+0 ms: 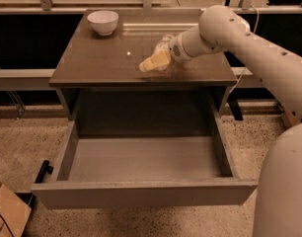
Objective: Place water bottle into top drawer
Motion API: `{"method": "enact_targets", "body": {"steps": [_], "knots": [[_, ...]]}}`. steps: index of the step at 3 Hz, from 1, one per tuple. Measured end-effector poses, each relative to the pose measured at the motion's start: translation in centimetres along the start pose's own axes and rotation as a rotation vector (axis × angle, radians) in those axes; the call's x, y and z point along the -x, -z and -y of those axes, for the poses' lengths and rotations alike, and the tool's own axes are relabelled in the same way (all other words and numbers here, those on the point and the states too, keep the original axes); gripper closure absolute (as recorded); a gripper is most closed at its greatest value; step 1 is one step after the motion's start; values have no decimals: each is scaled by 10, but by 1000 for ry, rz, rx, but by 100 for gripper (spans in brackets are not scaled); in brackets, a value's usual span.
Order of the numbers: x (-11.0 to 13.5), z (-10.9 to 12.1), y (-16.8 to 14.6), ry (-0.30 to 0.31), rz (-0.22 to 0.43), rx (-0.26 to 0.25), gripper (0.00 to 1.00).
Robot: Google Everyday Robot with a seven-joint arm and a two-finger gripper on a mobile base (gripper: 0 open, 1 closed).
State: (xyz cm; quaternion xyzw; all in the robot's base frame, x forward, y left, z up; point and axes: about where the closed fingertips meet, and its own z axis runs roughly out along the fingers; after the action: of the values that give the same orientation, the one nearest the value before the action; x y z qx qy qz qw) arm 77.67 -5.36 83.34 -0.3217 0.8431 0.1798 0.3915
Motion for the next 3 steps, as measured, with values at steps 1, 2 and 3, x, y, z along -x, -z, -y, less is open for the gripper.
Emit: {"method": "enact_targets", "body": {"steps": [1,2,3], "knots": [[9,-8,-10,12,18,20,0],[17,-15,-22,17,31,44,0],[18,-17,-30,15,33,56,0]]}}
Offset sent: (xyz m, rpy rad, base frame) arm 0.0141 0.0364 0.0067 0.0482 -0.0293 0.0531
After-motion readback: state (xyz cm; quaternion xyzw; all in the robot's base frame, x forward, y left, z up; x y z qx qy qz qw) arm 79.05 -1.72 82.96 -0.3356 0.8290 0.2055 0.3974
